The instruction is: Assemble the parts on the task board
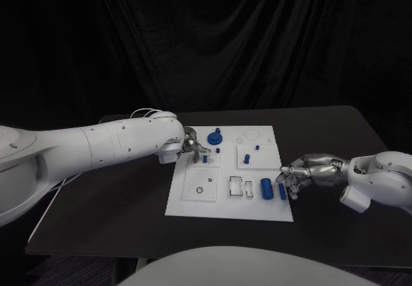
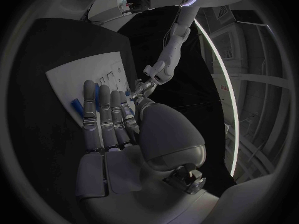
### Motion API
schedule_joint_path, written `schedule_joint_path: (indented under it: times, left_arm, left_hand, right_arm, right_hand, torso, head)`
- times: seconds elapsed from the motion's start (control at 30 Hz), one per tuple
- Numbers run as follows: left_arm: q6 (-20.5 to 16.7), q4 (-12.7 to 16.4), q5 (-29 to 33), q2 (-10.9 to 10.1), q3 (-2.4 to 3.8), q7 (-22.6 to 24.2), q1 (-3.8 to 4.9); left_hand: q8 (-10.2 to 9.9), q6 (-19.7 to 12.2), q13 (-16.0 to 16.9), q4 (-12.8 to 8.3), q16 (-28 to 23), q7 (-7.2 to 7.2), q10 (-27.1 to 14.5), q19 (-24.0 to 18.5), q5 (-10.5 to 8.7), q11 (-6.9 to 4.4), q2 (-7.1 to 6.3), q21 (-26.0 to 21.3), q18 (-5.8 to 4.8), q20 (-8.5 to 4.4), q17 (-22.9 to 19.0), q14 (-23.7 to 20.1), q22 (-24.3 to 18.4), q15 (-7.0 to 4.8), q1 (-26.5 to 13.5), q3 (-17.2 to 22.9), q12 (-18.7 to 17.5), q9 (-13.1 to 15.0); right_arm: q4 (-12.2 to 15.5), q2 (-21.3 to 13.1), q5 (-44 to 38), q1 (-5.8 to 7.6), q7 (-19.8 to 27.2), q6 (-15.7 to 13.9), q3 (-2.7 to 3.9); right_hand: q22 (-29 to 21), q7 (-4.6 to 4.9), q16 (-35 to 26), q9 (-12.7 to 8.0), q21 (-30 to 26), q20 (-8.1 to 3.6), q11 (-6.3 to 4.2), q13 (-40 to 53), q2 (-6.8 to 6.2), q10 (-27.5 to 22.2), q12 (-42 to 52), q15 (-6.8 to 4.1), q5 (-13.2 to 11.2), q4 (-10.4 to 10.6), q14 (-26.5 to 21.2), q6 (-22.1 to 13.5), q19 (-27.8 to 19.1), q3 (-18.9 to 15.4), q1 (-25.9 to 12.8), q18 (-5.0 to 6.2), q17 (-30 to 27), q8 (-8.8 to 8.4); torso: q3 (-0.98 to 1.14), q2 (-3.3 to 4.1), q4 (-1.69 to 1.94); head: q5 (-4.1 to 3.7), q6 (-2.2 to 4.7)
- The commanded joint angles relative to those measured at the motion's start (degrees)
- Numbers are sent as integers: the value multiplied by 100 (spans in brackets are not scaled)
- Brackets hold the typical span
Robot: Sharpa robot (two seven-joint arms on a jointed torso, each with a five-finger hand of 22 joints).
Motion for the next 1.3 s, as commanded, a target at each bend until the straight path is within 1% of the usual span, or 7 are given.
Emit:
schedule_joint_path:
  times: [0.03,0.23,0.37,0.5,0.77,0.97,1.3]
  left_arm:
    - [-881,159,-326,-119,14,448,142]
    - [-1124,448,-397,-426,24,508,413]
    - [-1057,553,-421,-599,25,449,596]
    - [-879,506,-430,-668,17,381,666]
    - [-524,148,-434,-587,10,361,681]
    - [-398,-196,-434,-401,8,471,613]
    - [47,-601,-434,-106,8,459,486]
  left_hand:
    - [145,-29,1449,-11,-6,-63,527,81,81,-44,-2,83,-9,-16,1510,606,520,-64,159,-84,64,167]
    - [693,58,1509,-179,-6,-203,603,403,452,-172,28,552,-119,-117,1510,606,777,-174,631,-185,143,774]
    - [798,28,1509,-215,-6,-227,603,427,505,-197,25,584,-127,-144,1510,606,804,-196,738,-221,143,913]
    - [776,-47,1509,-257,-6,-226,603,405,537,-198,29,548,-120,-152,1510,606,798,-200,843,-223,143,932]
    - [545,-56,1509,-251,-6,-193,603,323,561,-171,64,417,-95,-138,1510,606,766,-179,973,-252,143,703]
    - [450,60,1509,-356,-6,-215,603,321,889,-184,55,409,-94,-137,1510,606,784,-183,1169,-224,143,584]
    - [322,-48,1509,-355,-6,-161,603,221,764,-143,56,241,-61,-119,1510,606,735,-154,1196,-250,143,523]
  right_arm:
    - [16,-19,3,-13,306,-55,3]
    - [58,-67,3,-12,630,-174,3]
    - [108,-122,3,-10,993,-371,3]
    - [159,-167,3,-9,1408,-713,3]
    - [206,-224,2,-8,1922,-1255,3]
    - [233,-251,2,-9,2039,-1276,4]
    - [266,-292,2,-9,2262,-1435,4]
  right_hand:
    - [-6,-5,38,-2,-33,14,-13,-8,-7,-31,42,0,-24,-1,-32,-34,-36,-34,-84,86,-14,27]
    - [-17,-12,115,-3,-36,10,-26,-31,-23,18,120,-16,-24,0,16,-41,23,-144,-184,98,-59,55]
    - [-17,-34,208,-4,-8,-17,-60,-58,-49,122,211,-55,-14,-5,129,-55,131,-234,-205,109,-110,83]
    - [16,-80,354,14,73,-83,-121,-83,-70,269,370,-124,-3,-8,315,-39,313,-324,-140,111,-185,168]
    - [119,-127,556,47,227,-174,-197,-91,-67,444,567,-212,154,-17,546,-115,514,-338,86,108,-250,352]
    - [122,-128,560,49,230,-176,-198,-92,-67,445,570,-214,161,-16,548,-114,517,-338,90,108,-252,360]
    - [134,-129,573,52,242,-182,-200,-96,-71,454,579,-218,197,-12,559,-121,525,-344,94,106,-260,381]
  torso:
    - [-1,1,2]
    - [2,0,0]
    - [0,2,2]
    - [0,2,2]
    - [1,2,3]
    - [-1,2,3]
    - [0,1,2]
  head:
    - [11,0]
    - [30,0]
    - [-1,0]
    - [0,0]
    - [18,0]
    - [69,0]
    - [74,0]
